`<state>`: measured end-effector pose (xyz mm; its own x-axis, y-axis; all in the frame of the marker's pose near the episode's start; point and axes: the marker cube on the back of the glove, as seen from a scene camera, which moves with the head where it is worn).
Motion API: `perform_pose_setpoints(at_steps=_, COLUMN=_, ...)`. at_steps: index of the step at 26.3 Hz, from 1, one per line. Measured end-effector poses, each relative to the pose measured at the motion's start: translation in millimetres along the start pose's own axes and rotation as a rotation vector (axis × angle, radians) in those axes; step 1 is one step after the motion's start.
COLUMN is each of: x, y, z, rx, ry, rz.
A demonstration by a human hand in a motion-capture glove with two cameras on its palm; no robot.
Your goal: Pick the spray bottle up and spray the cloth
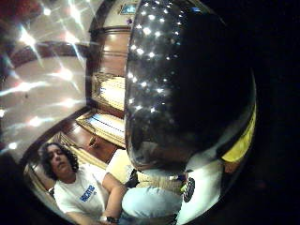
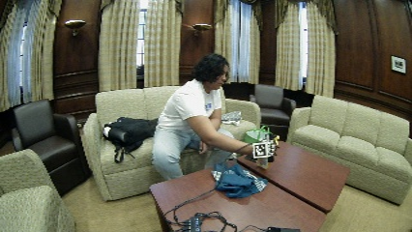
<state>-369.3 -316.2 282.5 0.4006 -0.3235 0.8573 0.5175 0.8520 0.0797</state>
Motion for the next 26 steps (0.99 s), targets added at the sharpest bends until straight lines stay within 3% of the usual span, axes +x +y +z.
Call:
perform_pose_setpoints(at_steps=5, x=8.9, y=-17.1, z=2.9, rx=0.18, ry=0.005, rz=-0.013)
perform_pose_setpoints(at_steps=11, x=7.3, y=-9.9, z=9.0, rx=0.134, ry=0.016, rz=-0.035)
perform_pose_setpoints(at_steps=20, x=15.0, y=10.6, z=-11.6, rx=0.04, ry=-0.005, rz=0.064)
perform_pose_setpoints(at_steps=26, x=20.8, y=5.8, z=-14.7, rx=0.112, ry=-0.014, rz=0.126)
